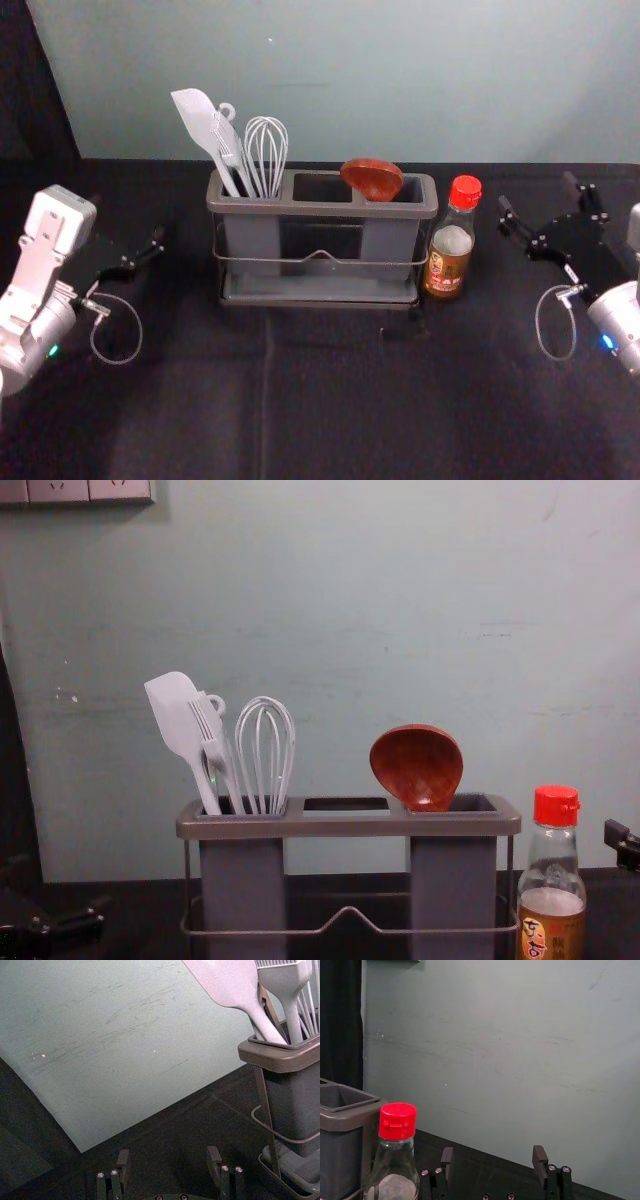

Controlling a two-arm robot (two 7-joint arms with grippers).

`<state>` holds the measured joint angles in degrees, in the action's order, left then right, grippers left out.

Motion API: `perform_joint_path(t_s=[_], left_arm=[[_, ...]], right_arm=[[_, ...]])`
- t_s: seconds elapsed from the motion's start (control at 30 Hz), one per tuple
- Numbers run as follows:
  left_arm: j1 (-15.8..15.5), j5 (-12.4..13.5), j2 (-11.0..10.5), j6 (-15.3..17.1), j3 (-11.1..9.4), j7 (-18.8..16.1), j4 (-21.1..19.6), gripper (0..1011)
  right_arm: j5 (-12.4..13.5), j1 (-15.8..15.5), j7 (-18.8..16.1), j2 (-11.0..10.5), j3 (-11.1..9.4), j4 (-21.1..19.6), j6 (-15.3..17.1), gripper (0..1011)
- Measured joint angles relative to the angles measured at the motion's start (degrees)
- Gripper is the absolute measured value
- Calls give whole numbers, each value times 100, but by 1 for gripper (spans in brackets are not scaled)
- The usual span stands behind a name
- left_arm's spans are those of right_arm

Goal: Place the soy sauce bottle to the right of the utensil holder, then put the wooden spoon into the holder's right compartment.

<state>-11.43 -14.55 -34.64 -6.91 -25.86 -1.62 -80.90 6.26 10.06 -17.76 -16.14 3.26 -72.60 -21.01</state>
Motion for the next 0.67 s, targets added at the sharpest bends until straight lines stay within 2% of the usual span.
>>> perform_joint_path(t_s=[0.67], left_arm=[[0, 0, 0, 0, 0, 0, 0, 1000]], right_arm=[[0, 0, -4, 0, 0, 0, -5, 1003]])
